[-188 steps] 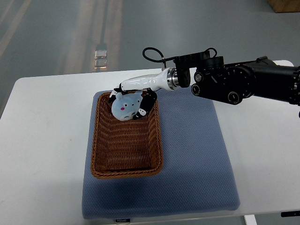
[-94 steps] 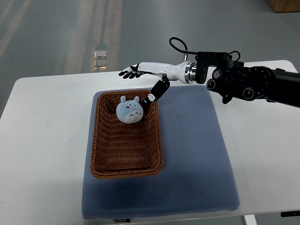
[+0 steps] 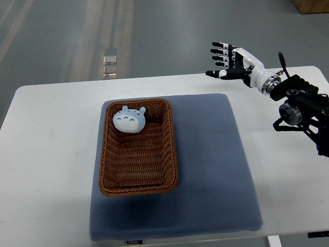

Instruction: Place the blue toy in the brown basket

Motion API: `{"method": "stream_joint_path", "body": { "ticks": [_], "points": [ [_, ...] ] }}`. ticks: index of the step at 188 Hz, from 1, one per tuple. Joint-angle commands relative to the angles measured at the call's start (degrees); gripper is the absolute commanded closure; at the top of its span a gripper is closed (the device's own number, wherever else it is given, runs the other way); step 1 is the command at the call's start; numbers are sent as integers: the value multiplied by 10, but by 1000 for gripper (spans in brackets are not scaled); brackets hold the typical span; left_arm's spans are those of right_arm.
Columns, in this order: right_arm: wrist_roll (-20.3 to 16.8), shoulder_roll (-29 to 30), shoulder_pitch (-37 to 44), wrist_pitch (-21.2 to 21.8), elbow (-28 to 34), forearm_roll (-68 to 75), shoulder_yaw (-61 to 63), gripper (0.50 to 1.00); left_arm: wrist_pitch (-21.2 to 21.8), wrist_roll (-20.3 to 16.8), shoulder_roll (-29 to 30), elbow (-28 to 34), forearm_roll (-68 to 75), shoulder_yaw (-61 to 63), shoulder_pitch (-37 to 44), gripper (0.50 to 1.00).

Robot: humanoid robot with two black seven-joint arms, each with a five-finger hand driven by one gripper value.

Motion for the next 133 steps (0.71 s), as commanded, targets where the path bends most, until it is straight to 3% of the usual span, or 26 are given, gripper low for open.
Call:
{"method": "stream_joint_path", "body": {
  "ticks": [1,65,133],
  "points": [
    [0,9,-50,-17,7,15,57,597,0,0,0,0,-1,-1,0,500],
    [7,29,-105,-16,20,145,109,597,0,0,0,1,-1,-1,1,500],
    [7,36,-106,-2,20,155,109,587,0,0,0,1,-1,-1,0,500]
  ]
}}
